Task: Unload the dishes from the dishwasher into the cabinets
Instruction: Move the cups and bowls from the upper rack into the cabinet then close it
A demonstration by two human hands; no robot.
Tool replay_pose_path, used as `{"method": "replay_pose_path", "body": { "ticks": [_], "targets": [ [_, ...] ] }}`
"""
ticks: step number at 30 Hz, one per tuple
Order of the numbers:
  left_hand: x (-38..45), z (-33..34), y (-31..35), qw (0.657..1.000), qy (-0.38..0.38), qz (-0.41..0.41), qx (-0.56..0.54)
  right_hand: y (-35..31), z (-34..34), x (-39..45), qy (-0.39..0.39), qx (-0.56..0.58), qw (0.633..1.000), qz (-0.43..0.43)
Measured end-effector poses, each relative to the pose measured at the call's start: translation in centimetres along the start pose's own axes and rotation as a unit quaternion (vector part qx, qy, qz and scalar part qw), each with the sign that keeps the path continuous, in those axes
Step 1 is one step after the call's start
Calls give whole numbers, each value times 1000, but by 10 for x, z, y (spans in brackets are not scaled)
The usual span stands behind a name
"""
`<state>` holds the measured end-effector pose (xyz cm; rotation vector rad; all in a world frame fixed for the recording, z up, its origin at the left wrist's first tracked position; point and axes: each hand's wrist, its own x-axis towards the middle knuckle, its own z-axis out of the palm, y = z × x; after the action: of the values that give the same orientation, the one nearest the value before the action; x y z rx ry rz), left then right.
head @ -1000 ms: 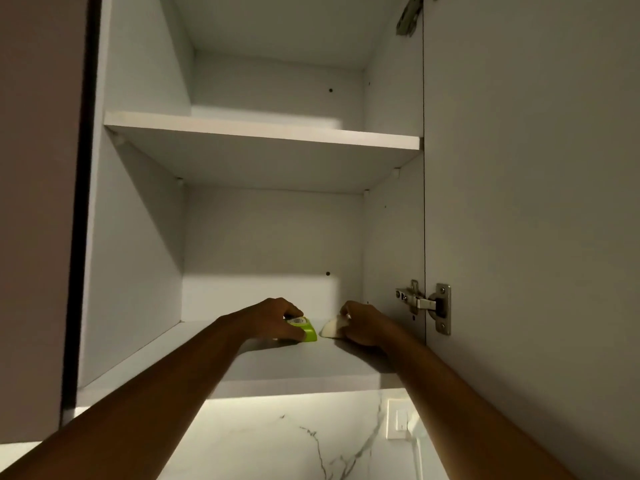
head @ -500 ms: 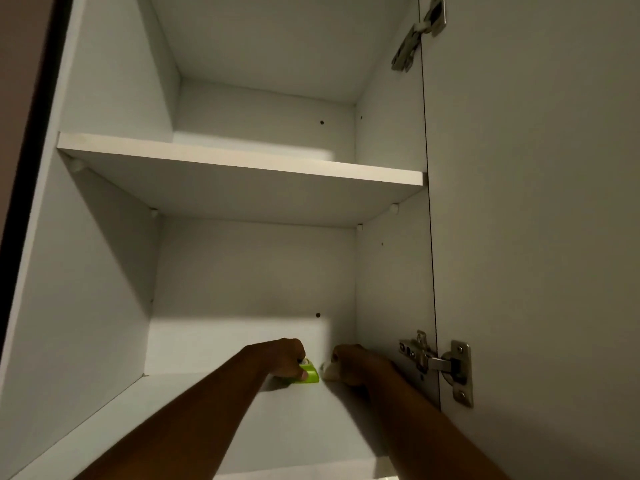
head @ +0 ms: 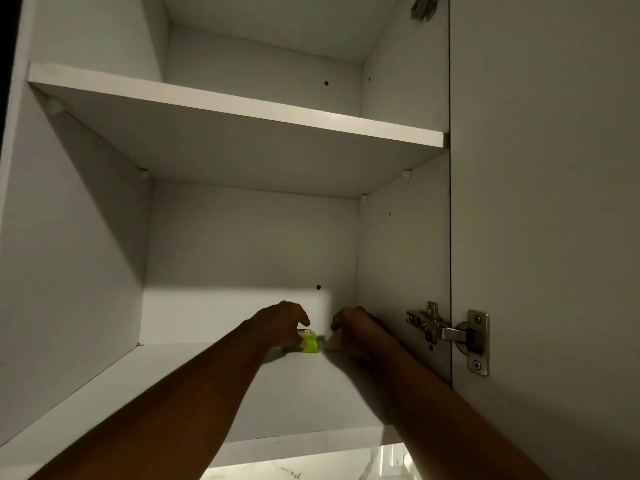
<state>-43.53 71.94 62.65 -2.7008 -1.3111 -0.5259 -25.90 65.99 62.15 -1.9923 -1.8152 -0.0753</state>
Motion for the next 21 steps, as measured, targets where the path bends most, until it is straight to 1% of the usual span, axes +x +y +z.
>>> {"method": "replay_pose_path", "body": {
  "ticks": [3,6,9,12,14,17,21],
  "targets": [
    [-3,-5,3,1000,16,-12,18,1,1,1,4,-48,999,-18],
    [-7,-6,10,999,12,-3,43,-1,1,-2,7,-53,999,-12],
    [-11,-2,14,998,1,7,66,1,6,-3,15,-66,997,-26],
    [-14,-1,17,998,-3,4,56,1,8,-3,1,-66,997,-27],
    [-16,-1,19,999,1,-19,35,0,8,-3,-2,-63,998,-27],
    [-15,0,15,999,4,-32,16,0,5,-5,19,-44,998,-27],
    [-24,-2,13,999,24,-24,2,-3,-3,-13,61,-56,996,-33]
  ]
}}
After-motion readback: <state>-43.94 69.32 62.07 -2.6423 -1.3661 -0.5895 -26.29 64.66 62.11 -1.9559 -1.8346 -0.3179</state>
